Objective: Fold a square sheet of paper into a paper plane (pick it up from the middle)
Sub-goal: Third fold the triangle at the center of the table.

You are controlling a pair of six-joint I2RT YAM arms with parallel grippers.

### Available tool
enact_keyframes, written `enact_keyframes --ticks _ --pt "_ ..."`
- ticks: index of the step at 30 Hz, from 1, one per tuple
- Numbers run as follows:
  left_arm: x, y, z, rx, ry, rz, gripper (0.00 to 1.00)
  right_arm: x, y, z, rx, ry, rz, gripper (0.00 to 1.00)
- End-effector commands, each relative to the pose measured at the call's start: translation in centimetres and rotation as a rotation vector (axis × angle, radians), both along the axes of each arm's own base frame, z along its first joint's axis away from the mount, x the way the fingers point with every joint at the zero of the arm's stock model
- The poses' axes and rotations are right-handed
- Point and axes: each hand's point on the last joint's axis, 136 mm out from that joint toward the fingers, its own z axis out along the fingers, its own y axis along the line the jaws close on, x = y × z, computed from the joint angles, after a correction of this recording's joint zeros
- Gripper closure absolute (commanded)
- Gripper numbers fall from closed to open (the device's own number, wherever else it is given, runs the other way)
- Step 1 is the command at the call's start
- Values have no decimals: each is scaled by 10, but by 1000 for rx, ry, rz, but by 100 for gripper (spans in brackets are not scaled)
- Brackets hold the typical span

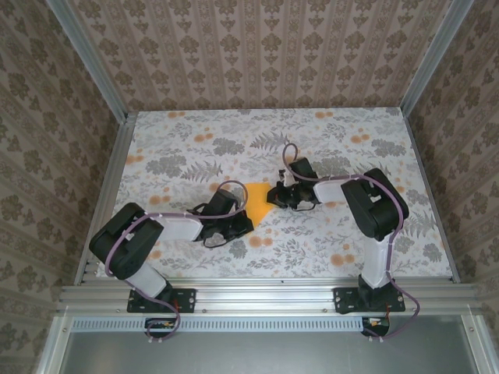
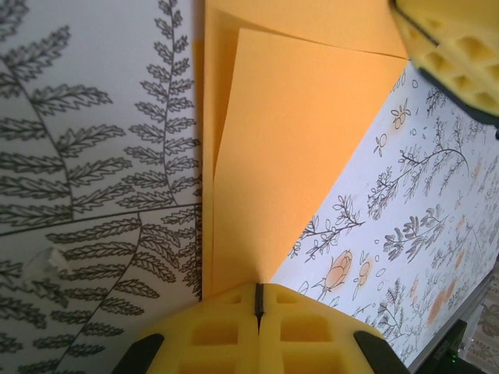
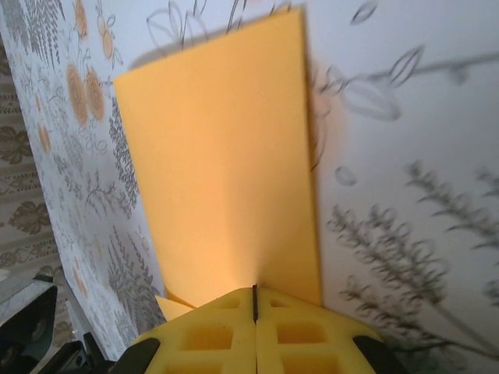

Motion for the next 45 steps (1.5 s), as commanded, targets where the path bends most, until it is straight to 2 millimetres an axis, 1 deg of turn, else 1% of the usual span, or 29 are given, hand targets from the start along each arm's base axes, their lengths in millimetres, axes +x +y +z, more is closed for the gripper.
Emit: enact_keyframes --ticks 1,3,5,7,8,9,11,16,18,20,23,28,31,33,39,42,44,45 --pt "-49 63 -58 278 212 30 100 12 -22 -13 -90 -4 -25 93" --pt "-48 61 -56 275 210 28 100 17 -20 6 -82 -37 -14 93" --pt "-46 60 -54 276 205 24 100 18 -15 32 -56 -82 -4 93" --pt "-45 59 -54 275 204 25 100 13 -12 53 -40 -112 1 92" --pt "-43 59 -53 275 201 27 100 7 -9 59 -38 -118 9 92" --pt "-43 58 -53 274 201 25 100 -1 -6 60 -40 -114 17 92" --pt "-42 57 -53 272 200 27 100 -18 2 55 -47 -92 37 92" --pt "-41 57 -52 273 200 32 100 -56 27 23 -77 -4 92 92" --pt "-41 56 -52 273 201 32 100 -64 34 12 -74 23 108 93" --pt "-41 57 -53 277 204 35 100 -68 39 6 -70 41 122 94" --pt "-41 57 -53 277 205 36 100 -72 40 -2 -76 62 145 94" --pt "-42 58 -53 280 209 33 100 -68 27 -18 -146 80 165 94" --pt "-43 59 -53 283 211 30 100 -55 12 -25 -162 83 135 94" --pt "-45 60 -55 289 215 30 100 -43 1 -26 -167 78 104 94" --pt "-47 61 -57 294 221 26 100 -15 -27 -34 -194 78 39 94" --pt "-47 61 -56 293 221 23 100 0 -40 -29 -202 59 2 94" --pt "-45 58 -54 285 215 18 100 8 -44 -16 -196 34 -14 93" --pt "-44 56 -51 278 211 13 100 12 -45 -6 -189 15 -20 93"
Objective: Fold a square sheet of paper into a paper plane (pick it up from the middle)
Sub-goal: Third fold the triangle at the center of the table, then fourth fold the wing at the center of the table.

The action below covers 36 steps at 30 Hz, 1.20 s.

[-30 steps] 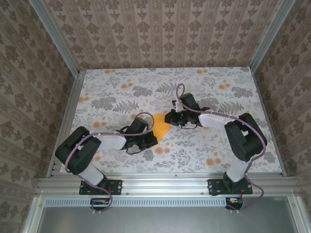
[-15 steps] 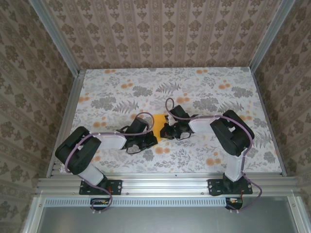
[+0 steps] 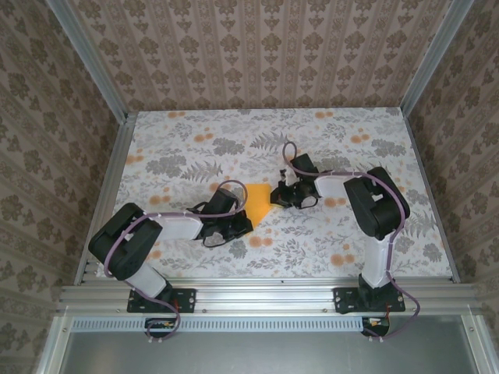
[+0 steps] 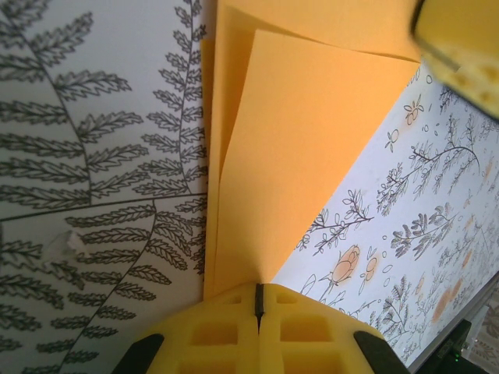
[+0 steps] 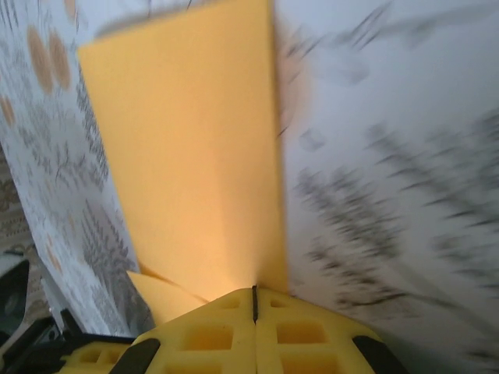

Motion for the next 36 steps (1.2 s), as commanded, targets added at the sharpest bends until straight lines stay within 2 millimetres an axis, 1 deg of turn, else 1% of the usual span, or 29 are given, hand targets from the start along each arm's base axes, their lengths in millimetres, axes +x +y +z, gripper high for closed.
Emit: enact_keyframes --ticks 1,3,4,6,7,9,11,14,18,21,24,28,31,36 --pt "-40 51 -49 247 178 6 100 19 -29 6 -107 -54 -69 92" --pt "-34 43 -38 224 156 -13 99 20 -28 33 -81 -102 -72 89" --pt "-31 39 -31 210 141 -22 98 20 -28 42 -72 -118 -77 88" --pt "-19 27 -8 168 90 -41 93 15 -30 63 -49 -155 -94 83" --pt "-13 21 5 147 63 -47 90 12 -31 68 -44 -165 -102 80" --pt "-2 11 31 105 5 -61 83 3 -37 74 -42 -173 -131 72" --pt "7 6 51 84 -44 -65 77 -5 -42 75 -38 -173 -161 64" --pt "18 10 65 94 -95 -51 70 -18 -47 71 -14 -155 -202 51" --pt "32 18 61 111 -110 -22 67 -29 -46 63 41 -140 -252 37" --pt "42 14 57 103 -107 -33 68 -33 -41 56 61 -127 -265 30" --pt "48 6 55 93 -107 -48 72 -36 -31 51 73 -113 -259 29" --pt "53 0 60 70 -121 -52 78 -38 -16 46 81 -97 -239 29" --pt "53 0 63 66 -132 -52 82 -38 -8 41 83 -79 -230 28" --pt "52 -5 58 51 -118 -65 85 -38 -1 36 88 -62 -232 29"
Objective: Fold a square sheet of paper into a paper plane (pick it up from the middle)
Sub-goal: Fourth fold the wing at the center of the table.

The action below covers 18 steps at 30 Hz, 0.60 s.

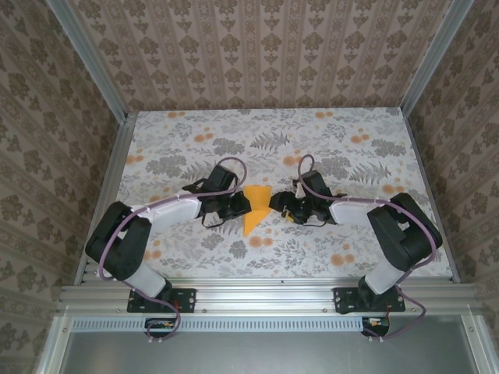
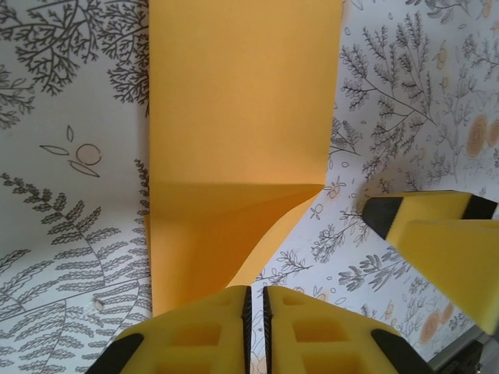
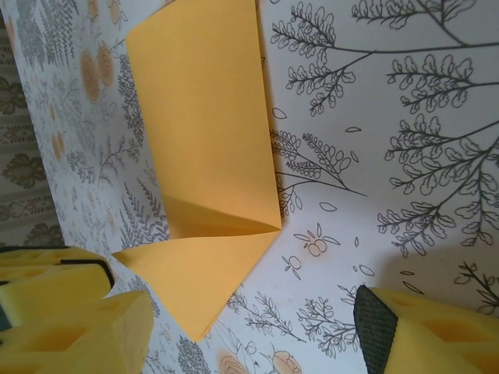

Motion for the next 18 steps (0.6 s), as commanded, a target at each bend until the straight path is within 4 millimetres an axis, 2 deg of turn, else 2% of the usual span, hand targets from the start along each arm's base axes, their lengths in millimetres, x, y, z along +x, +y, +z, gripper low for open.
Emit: enact_keyframes --ticks 1,18 --pt "3 -8 2 -18 -8 -32 86 13 7 7 20 -21 -32 29" --pt "7 10 -49 157 91 -1 93 3 31 -3 26 47 11 48"
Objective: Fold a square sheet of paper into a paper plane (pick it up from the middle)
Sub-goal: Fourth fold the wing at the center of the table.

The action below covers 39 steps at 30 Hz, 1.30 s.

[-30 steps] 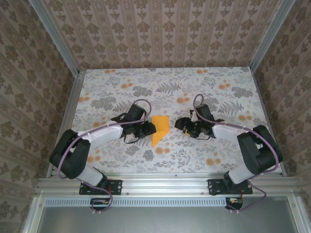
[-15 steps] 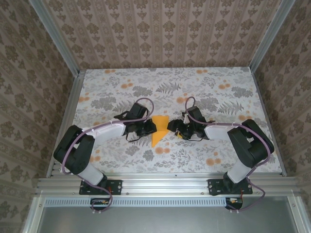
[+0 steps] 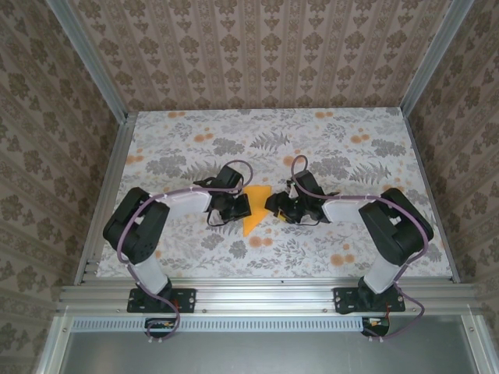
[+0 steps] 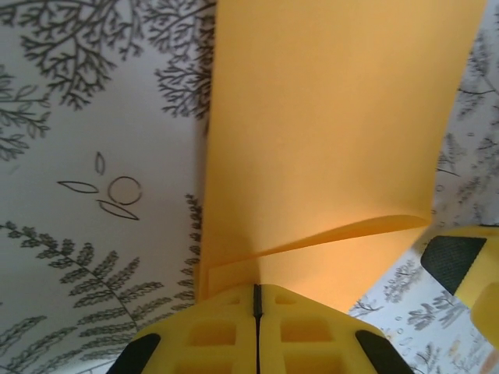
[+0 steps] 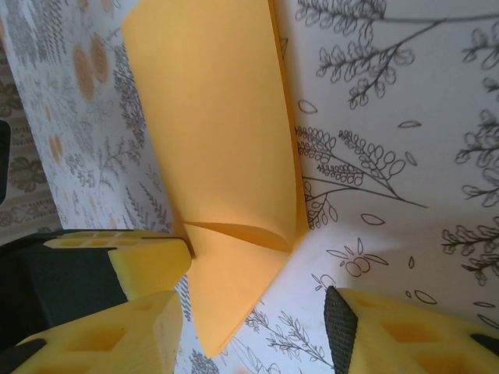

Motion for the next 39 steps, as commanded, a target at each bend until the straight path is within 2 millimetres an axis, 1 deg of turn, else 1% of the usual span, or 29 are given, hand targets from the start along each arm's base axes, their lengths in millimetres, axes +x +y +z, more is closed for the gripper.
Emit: enact_keyframes --ticks 1,10,17,24,31,35,39 --pt "1 9 -8 45 6 5 93 3 11 3 19 8 8 49" --pt "-2 12 -13 59 17 5 94 5 21 2 52 17 21 63" --pt "-2 13 -13 60 19 8 94 5 21 -6 38 37 12 63" --pt "-3 15 -14 65 20 15 94 5 4 -8 -37 28 -43 60" --pt "-3 14 -15 62 22 15 94 6 7 -12 -26 47 -47 60" --pt "-4 14 -15 61 23 12 94 8 12 -11 4 48 -42 62" --pt "-4 14 -14 60 23 14 94 10 19 -6 58 41 -45 63"
